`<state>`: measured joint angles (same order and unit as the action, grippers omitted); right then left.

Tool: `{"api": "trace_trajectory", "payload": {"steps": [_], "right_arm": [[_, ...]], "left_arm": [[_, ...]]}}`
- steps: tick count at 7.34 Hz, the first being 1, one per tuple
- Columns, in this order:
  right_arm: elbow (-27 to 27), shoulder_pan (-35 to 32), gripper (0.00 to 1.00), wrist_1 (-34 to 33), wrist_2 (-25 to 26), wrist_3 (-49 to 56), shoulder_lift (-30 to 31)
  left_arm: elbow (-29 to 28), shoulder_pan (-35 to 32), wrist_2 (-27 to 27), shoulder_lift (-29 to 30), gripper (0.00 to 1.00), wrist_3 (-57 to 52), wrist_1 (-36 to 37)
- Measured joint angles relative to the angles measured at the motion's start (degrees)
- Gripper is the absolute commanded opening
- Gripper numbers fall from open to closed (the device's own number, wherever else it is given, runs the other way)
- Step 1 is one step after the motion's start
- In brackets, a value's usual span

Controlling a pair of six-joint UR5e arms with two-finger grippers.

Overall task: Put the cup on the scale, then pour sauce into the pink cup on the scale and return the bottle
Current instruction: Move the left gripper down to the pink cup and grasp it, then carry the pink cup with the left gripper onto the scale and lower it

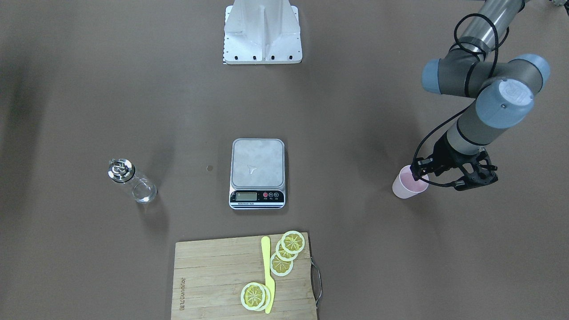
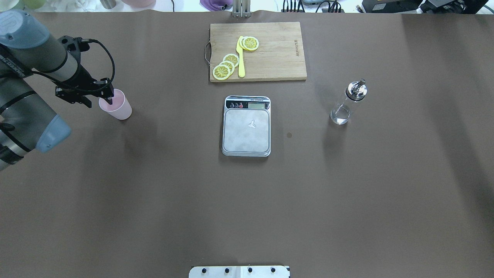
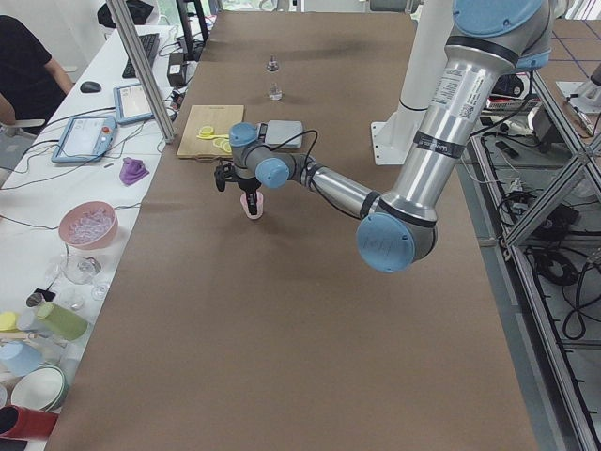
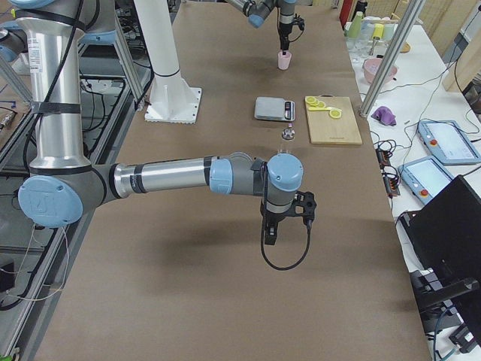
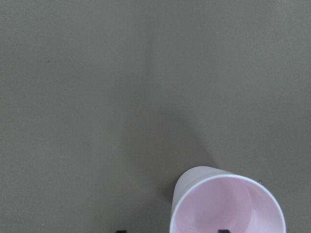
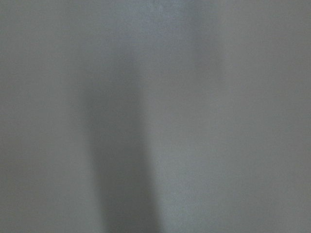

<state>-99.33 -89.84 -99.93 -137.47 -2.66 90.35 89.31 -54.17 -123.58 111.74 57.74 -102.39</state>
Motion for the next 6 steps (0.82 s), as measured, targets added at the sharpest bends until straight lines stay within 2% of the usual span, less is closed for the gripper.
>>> {"api": "trace_trajectory", "payload": {"steps": [1,4,6], "right_arm": [[0.1,0.1,1.00,0.0,0.0,0.0,0.0],[0.2,0.2,1.00,0.0,0.0,0.0,0.0],[0.2,0.2,1.00,0.0,0.1,0.0,0.0]], "left_arm": [[-0.4,0.0,0.0,0.1,0.30,0.0,-0.3],[-1.1,0.2,0.0,0.1,0.00,0.1,-1.1],[-0.6,0.2,-0.2,0.3,0.00,0.2,-1.2]]}}
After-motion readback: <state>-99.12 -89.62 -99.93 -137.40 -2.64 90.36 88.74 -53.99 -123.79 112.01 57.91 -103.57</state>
